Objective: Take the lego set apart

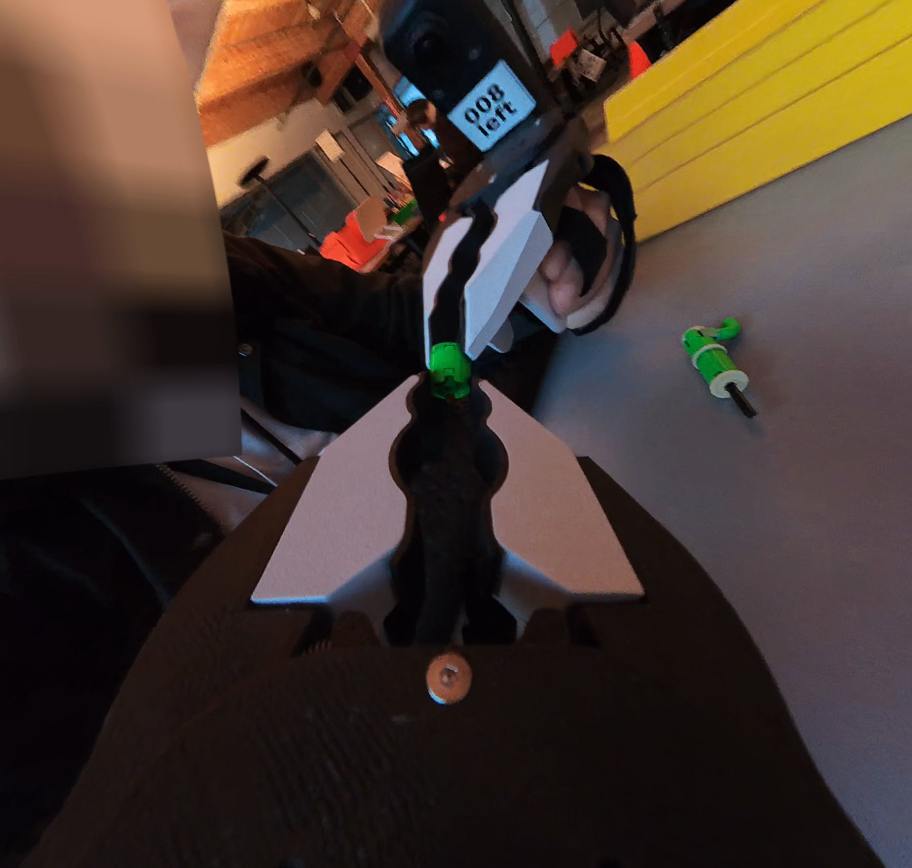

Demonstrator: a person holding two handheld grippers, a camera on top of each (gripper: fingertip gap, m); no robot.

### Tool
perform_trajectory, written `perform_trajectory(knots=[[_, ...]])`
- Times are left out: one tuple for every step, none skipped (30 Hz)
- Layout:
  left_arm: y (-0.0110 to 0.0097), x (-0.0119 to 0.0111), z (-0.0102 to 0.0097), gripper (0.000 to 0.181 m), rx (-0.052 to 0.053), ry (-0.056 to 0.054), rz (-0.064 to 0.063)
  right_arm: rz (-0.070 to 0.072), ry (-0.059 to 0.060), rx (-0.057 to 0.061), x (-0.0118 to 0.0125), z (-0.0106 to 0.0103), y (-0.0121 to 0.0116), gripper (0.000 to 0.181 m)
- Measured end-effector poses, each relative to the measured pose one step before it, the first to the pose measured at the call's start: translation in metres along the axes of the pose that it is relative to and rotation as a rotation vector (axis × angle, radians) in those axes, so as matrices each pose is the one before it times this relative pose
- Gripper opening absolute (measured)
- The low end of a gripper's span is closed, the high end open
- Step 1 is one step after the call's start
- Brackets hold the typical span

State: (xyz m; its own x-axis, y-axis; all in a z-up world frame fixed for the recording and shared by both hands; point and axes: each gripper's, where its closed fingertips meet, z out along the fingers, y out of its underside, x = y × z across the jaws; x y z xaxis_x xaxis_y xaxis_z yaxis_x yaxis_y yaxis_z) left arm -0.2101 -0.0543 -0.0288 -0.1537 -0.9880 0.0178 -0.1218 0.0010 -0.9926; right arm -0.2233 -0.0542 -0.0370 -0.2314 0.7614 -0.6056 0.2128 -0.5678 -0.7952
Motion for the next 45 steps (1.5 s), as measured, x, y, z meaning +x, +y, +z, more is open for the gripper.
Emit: perform_trajectory(knots=[[0.00409, -0.00130, 0.00034, 0.013, -0.0156, -0.0005, -0.0016, -0.0341, 0.0457, -0.0221, 0.00375, -0.00051, 0.00269, 0.014], [0.00243, -0.00274, -0.00034, 0.013, -0.0084, -0.0126, -0.0053, -0.0423, 0.0510, -0.0075, 0.00433, -0.00083, 0.00050, 0.014], [0.00147, -0.00295, -0.00052, 0.014, -0.0057, -0.0115, -0.0121, -0.0387, 0.0469, -0.0055, 0.00388, -0.00131, -0.00041, 0.014], [-0.00050, -0.00143, -0.00071, 0.014, 0.0053, 0.0013, -0.0211, -0.0268, 0.0261, -0.0007, 0.00117, -0.00105, -0.00138, 0.014], [-0.00052, -0.00034, -0.00029, 0.014, 0.0052, 0.0089, -0.0195, -0.0183, 0.0166, -0.0050, 0.00029, -0.00026, -0.00032, 0.014], [0.00095, -0.00014, -0.00006, 0.013, -0.0012, 0.0056, -0.0077, -0.0124, 0.0158, -0.0072, 0.00078, 0.00024, 0.00078, 0.014], [0.00184, -0.00050, 0.00030, 0.014, -0.0072, -0.0038, 0.0071, -0.0012, 0.0122, -0.0096, 0.00129, 0.00056, 0.00168, 0.014], [0.00137, -0.00087, 0.00057, 0.015, -0.0062, -0.0138, 0.0198, 0.0059, 0.0055, -0.0086, 0.00127, 0.00070, 0.00171, 0.014], [0.00003, -0.00042, 0.00107, 0.019, 0.0003, -0.0161, 0.0252, 0.0072, 0.0017, -0.0082, 0.00102, 0.00127, 0.00178, 0.014], [0.00029, 0.00031, 0.00110, 0.018, -0.0024, -0.0113, 0.0197, 0.0056, 0.0025, -0.0082, 0.00113, 0.00171, 0.00183, 0.014], [0.00179, 0.00013, 0.00105, 0.015, -0.0121, -0.0061, 0.0089, 0.0000, 0.0038, -0.0098, 0.00091, 0.00164, 0.00197, 0.014], [0.00211, -0.00020, 0.00057, 0.013, -0.0142, -0.0026, 0.0014, -0.0035, 0.0081, -0.0085, 0.00127, 0.00121, 0.00168, 0.014], [0.00127, -0.00066, -0.00010, 0.012, -0.0123, -0.0010, -0.0009, -0.0030, 0.0070, -0.0013, 0.00105, -0.00004, 0.00035, 0.014], [-0.00038, -0.00103, -0.00029, 0.012, -0.0014, -0.0034, -0.0035, -0.0037, 0.0050, 0.0062, 0.00067, -0.00048, -0.00116, 0.014], [-0.00099, -0.00064, -0.00042, 0.013, 0.0053, -0.0032, -0.0006, -0.0040, 0.0013, 0.0067, 0.00008, -0.00043, -0.00119, 0.014], [-0.00069, -0.00031, -0.00027, 0.013, 0.0042, -0.0058, 0.0035, -0.0004, -0.0006, 0.0034, -0.00020, -0.00041, -0.00058, 0.014], [-0.00052, -0.00091, -0.00060, 0.015, 0.0032, -0.0120, 0.0086, -0.0026, 0.0011, 0.0030, -0.00008, -0.00065, -0.00056, 0.014], [-0.00086, -0.00193, -0.00082, 0.018, 0.0052, -0.0165, 0.0099, -0.0068, 0.0031, 0.0044, -0.00015, -0.00096, -0.00080, 0.014], [-0.00043, -0.00098, -0.00106, 0.019, 0.0024, -0.0062, 0.0053, -0.0097, 0.0053, 0.0056, -0.00007, -0.00083, -0.00124, 0.014], [0.00005, -0.00075, -0.00079, 0.019, -0.0013, 0.0005, -0.0052, -0.0115, 0.0091, 0.0052, 0.00047, -0.00069, -0.00131, 0.014], [0.00010, -0.00002, -0.00033, 0.019, -0.0015, 0.0067, -0.0105, -0.0108, 0.0073, 0.0002, 0.00018, -0.00016, -0.00041, 0.014], [0.00046, 0.00161, 0.00011, 0.016, -0.0021, 0.0145, -0.0084, -0.0064, 0.0038, -0.0022, -0.00009, 0.00025, 0.00022, 0.014], [0.00099, 0.00104, 0.00045, 0.014, -0.0045, 0.0071, -0.0027, -0.0014, 0.0024, -0.0019, 0.00020, 0.00021, 0.00039, 0.014], [0.00169, 0.00022, 0.00070, 0.014, -0.0080, 0.0001, 0.0043, -0.0004, 0.0004, -0.0020, 0.00007, 0.00030, 0.00040, 0.014], [0.00119, -0.00031, 0.00021, 0.014, -0.0091, -0.0037, 0.0060, -0.0032, 0.0049, -0.0066, 0.00071, 0.00009, 0.00108, 0.014], [-0.00036, -0.00026, -0.00014, 0.014, -0.0026, -0.0010, -0.0015, -0.0057, 0.0014, 0.0038, -0.00002, -0.00017, -0.00060, 0.014], [-0.00251, 0.00062, -0.00078, 0.014, 0.0115, 0.0106, -0.0182, -0.0063, -0.0063, 0.0107, -0.00159, -0.00046, -0.00216, 0.014], [-0.00325, 0.00040, -0.00100, 0.013, 0.0168, 0.0161, -0.0304, -0.0121, -0.0017, 0.0129, -0.00152, -0.00052, -0.00303, 0.014], [-0.00258, 0.00030, -0.00086, 0.013, 0.0121, 0.0136, -0.0237, -0.0181, 0.0052, 0.0068, -0.00083, -0.00041, -0.00229, 0.014], [-0.00158, 0.00047, -0.00019, 0.013, 0.0096, 0.0070, -0.0071, -0.0168, 0.0063, -0.0001, -0.00082, -0.00053, -0.00111, 0.014], [-0.00073, -0.00012, 0.00010, 0.013, 0.0059, -0.0039, 0.0044, -0.0155, 0.0107, -0.0013, 0.00015, -0.00067, -0.00070, 0.014], [-0.00047, -0.00020, 0.00012, 0.013, 0.0012, -0.0079, 0.0131, -0.0114, 0.0078, -0.0009, 0.00012, -0.00067, -0.00036, 0.014], [-0.00053, -0.00043, 0.00009, 0.013, 0.0000, -0.0102, 0.0133, -0.0054, 0.0061, 0.0006, 0.00020, -0.00059, -0.00058, 0.014], [-0.00088, 0.00002, -0.00006, 0.013, 0.0032, -0.0037, 0.0057, -0.0016, 0.0000, 0.0033, -0.00028, -0.00039, -0.00095, 0.014], [-0.00040, -0.00036, -0.00014, 0.013, 0.0016, -0.0015, -0.0019, 0.0002, 0.0027, 0.0013, 0.00028, -0.00027, -0.00039, 0.014], [0.00047, -0.00069, 0.00002, 0.013, -0.0014, -0.0028, -0.0003, 0.0003, 0.0046, -0.0014, 0.00068, -0.00005, 0.00038, 0.014], [0.00065, -0.00108, -0.00003, 0.013, -0.0041, -0.0089, 0.0074, 0.0006, 0.0070, -0.0016, 0.00138, -0.00020, 0.00033, 0.014], [0.00048, -0.00091, 0.00014, 0.013, -0.0030, -0.0075, 0.0076, -0.0032, 0.0052, -0.0028, 0.00070, -0.00023, 0.00025, 0.014], [-0.00021, -0.00086, 0.00006, 0.013, 0.0008, -0.0068, 0.0029, -0.0130, 0.0109, 0.0014, 0.00095, -0.00055, -0.00057, 0.014], [-0.00057, -0.00070, -0.00023, 0.013, 0.0016, -0.0054, 0.0038, -0.0117, 0.0104, 0.0012, 0.00055, -0.00032, -0.00077, 0.014], [-0.00020, 0.00038, -0.00006, 0.013, -0.0007, 0.0003, 0.0039, -0.0120, 0.0058, -0.0054, -0.00038, -0.00010, 0.00004, 0.014], [-0.00021, 0.00003, -0.00011, 0.013, 0.0025, 0.0006, -0.0004, -0.0140, 0.0107, -0.0032, 0.00000, -0.00033, -0.00041, 0.014], [-0.00040, -0.00015, -0.00035, 0.013, 0.0042, 0.0038, -0.0070, -0.0152, 0.0114, -0.0021, 0.00013, -0.00003, -0.00044, 0.014], [-0.00041, -0.00062, -0.00053, 0.013, 0.0036, 0.0012, -0.0095, -0.0172, 0.0150, -0.0052, 0.00075, -0.00035, -0.00024, 0.014], [-0.00345, -0.00268, -0.00320, 0.013, 0.0234, -0.0102, -0.0111, -0.0258, 0.0357, -0.0168, 0.00367, -0.00236, 0.00177, 0.014]])
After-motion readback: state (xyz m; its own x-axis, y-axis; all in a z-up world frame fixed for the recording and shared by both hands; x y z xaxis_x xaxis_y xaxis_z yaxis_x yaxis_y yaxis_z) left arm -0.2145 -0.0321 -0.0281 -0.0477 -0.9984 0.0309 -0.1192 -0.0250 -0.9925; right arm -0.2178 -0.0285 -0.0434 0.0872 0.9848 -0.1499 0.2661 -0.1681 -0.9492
